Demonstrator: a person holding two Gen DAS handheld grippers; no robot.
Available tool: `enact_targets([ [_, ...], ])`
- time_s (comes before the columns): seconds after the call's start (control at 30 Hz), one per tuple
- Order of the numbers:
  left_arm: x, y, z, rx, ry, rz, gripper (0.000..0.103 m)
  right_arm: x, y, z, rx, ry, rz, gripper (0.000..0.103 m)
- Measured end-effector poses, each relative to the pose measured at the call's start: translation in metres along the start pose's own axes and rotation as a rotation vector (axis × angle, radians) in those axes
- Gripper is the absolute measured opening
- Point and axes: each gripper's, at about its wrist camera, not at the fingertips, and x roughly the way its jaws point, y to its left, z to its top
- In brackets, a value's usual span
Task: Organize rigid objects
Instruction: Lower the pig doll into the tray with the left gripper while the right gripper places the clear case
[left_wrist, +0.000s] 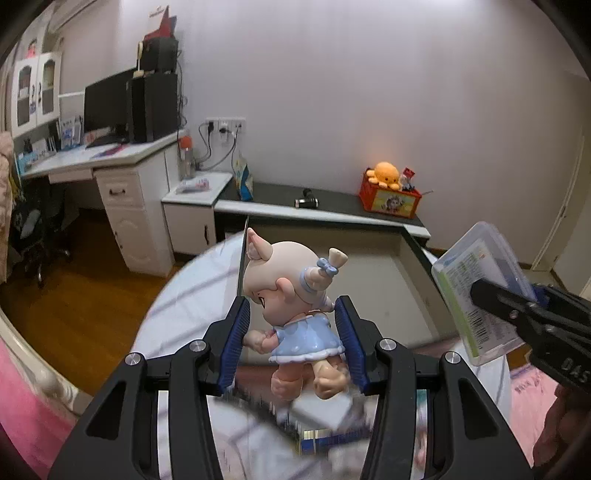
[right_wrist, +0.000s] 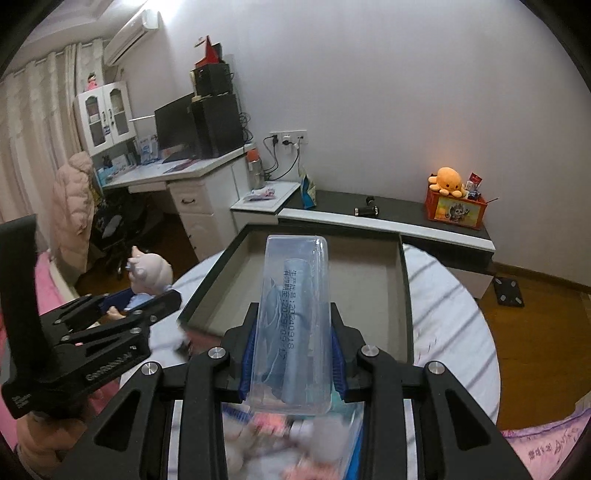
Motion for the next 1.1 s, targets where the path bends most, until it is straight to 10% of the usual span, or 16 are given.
enact_targets([
  [0.8,0.184,-0.021,0.027,0.036,0.313,0.040,0.050,0.184,-0.063,0.027,0.065,0.321,-0.078,0.033],
  [0.93,0.178,-0.026,0.032,0.074,0.291,0.084,0.090,0.189,-0.064,0.025,0.062,0.350,-0.093,0.034],
  [1.03,0.168,-0.022,0.035,0.076,0.264,0.105,0.093,0.185,-0.063,0.025,0.066,0.356,-0.107,0.044],
  [1.1,0.159,-0.016,0.037,0.054,0.255,0.109,0.098,0.178,-0.068,0.024,0.083,0.343,-0.132,0.075],
])
